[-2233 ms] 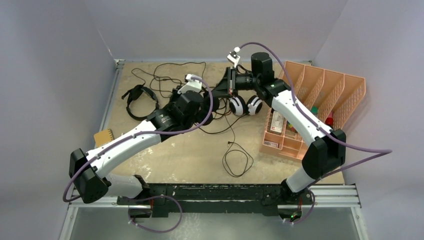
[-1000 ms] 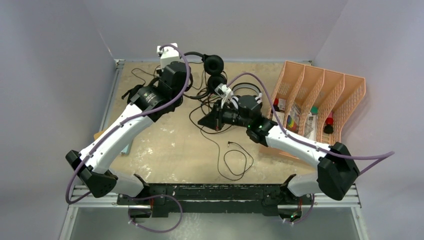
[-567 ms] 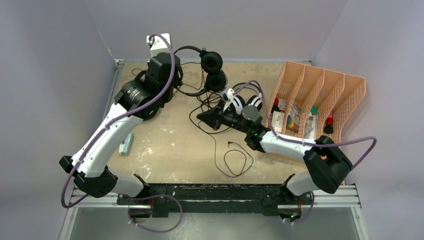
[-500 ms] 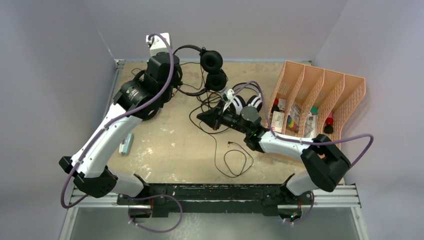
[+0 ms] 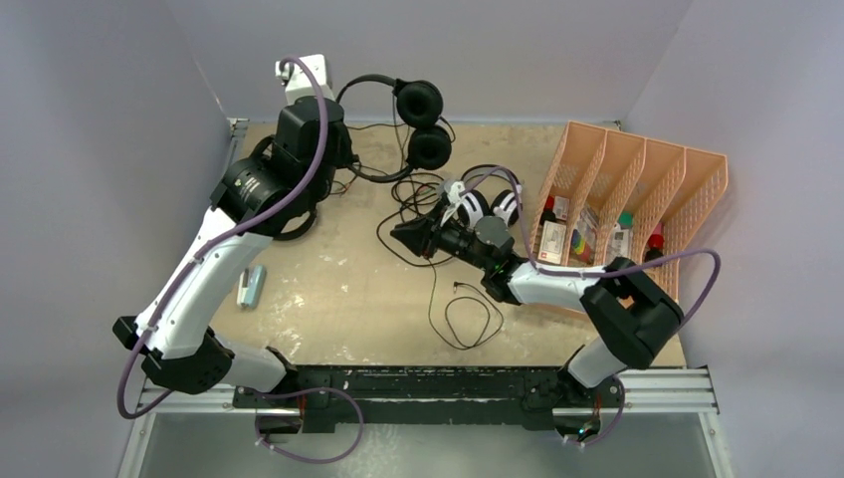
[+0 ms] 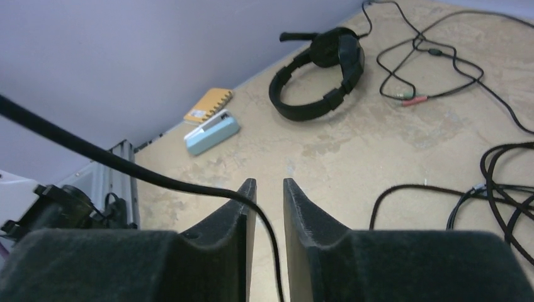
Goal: Wrap the headphones
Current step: Wrap the headphones cable around the headphones.
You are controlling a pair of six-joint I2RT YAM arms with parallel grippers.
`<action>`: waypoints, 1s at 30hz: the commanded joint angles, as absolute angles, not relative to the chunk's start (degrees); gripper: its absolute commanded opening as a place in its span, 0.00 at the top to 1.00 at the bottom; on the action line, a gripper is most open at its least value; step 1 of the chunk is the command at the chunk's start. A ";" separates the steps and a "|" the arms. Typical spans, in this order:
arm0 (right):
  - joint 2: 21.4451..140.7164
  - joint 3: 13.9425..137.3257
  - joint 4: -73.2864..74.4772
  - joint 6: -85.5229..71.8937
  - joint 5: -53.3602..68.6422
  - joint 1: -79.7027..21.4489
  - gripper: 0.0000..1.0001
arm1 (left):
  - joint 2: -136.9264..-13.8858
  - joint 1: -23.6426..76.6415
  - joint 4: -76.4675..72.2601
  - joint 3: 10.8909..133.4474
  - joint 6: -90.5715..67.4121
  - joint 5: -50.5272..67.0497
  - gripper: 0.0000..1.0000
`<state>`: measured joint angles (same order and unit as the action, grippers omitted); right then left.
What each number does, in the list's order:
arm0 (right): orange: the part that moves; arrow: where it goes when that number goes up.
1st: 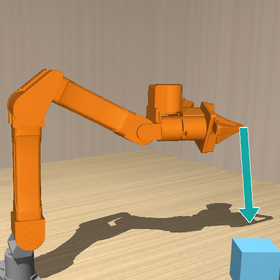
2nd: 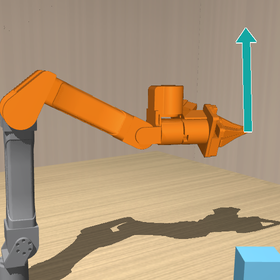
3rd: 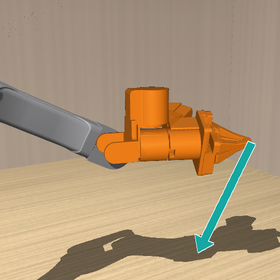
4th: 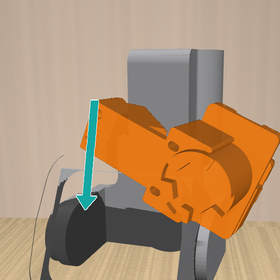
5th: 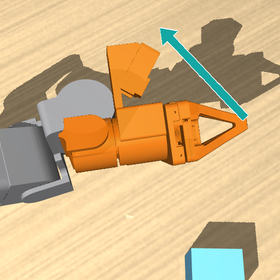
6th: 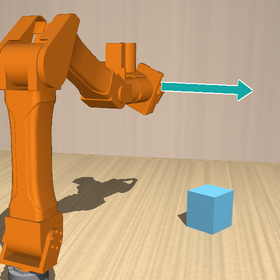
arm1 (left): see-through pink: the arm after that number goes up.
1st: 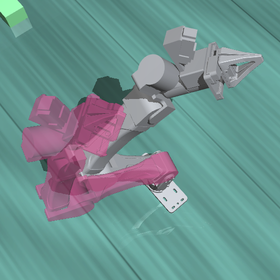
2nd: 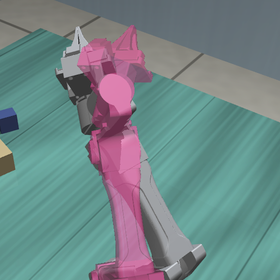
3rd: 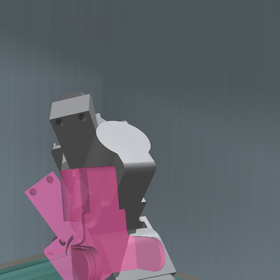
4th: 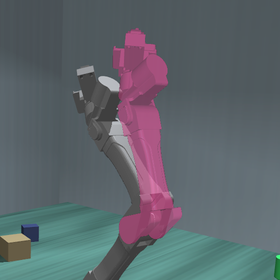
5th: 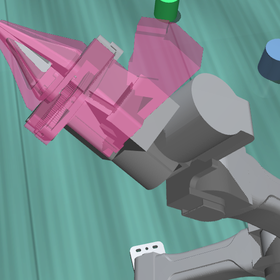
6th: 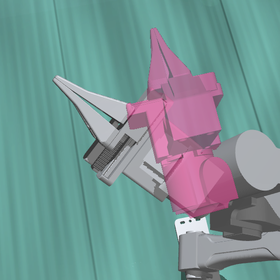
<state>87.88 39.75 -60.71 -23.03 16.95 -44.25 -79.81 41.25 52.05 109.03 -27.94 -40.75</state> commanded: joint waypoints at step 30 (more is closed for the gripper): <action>83.12 21.12 -68.59 -27.81 30.62 -44.43 1.00 | -82.62 40.13 49.74 122.20 -24.43 -46.85 1.00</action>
<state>85.69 22.48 -69.43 -26.59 25.43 -44.25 -82.98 40.99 55.27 120.16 -25.30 -44.77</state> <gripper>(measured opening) 0.004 0.039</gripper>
